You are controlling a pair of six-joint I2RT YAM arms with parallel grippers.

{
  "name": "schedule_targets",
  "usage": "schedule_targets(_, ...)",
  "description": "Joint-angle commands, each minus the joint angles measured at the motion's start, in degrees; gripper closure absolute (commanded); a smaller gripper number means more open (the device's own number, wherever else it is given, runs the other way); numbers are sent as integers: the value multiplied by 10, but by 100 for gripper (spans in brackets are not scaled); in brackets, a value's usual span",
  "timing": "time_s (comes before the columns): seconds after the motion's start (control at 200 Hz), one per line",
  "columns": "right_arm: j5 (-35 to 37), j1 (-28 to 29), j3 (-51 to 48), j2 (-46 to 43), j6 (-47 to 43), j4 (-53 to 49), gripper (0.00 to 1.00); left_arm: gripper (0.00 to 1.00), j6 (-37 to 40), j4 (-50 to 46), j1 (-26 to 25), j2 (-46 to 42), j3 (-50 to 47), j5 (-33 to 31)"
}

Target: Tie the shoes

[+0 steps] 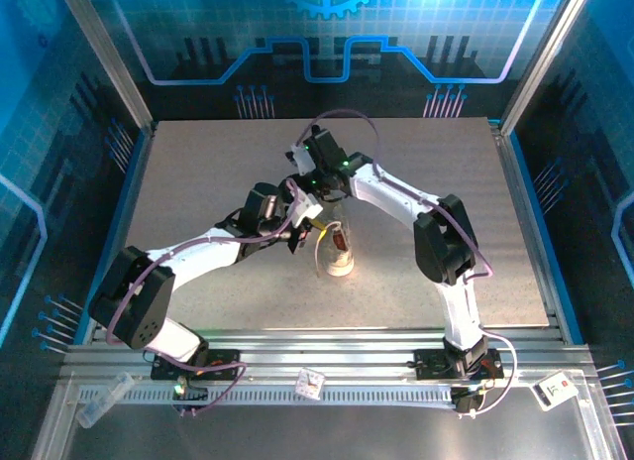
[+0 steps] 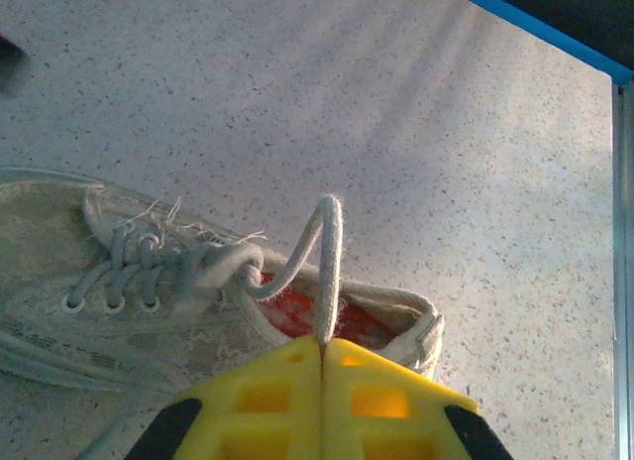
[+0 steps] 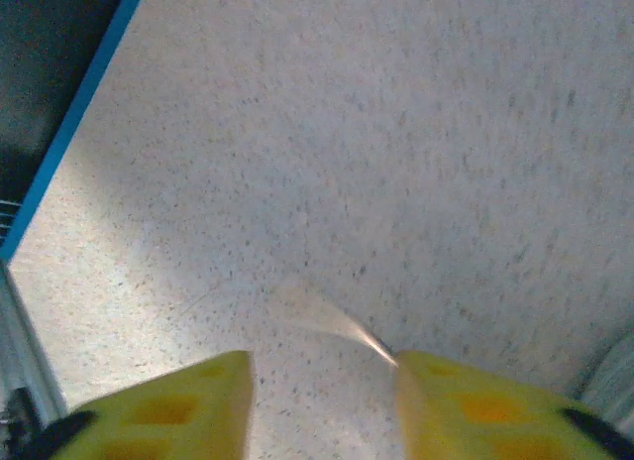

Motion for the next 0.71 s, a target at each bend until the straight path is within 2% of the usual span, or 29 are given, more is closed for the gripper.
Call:
schedule_targets(0.0,-65,-57,-94,-78,75,126,46,100,-15,23,1,-16,-1,-6)
schedule_targets(0.14,-98,-132,-228,-196,121,262,43,100,-31,36,7,-6,4,-5)
schedule_targets(0.185,-91,-144,-246,-225,98,254,43,100,-40,46,10,-2,4,0)
schedule_targets(0.24,-70,-150,-244,-257,30,190,43,100,-51,60,15,2,4,5)
schedule_targets(0.33,-53,-150,-226,-276,-64,87,43,100,-70,82,23,9,4,13)
schedule_targets(0.405,-45,-149,-234,-289,-91,47,43,100,-82,93,29,15,7,21)
schedule_targets(0.515,-54,-141,-277,-308,-66,61,42,100,-86,93,31,21,13,25)
schedule_targets(0.7,-47,-84,-329,-314,-56,106,42,100,-92,97,31,30,15,36)
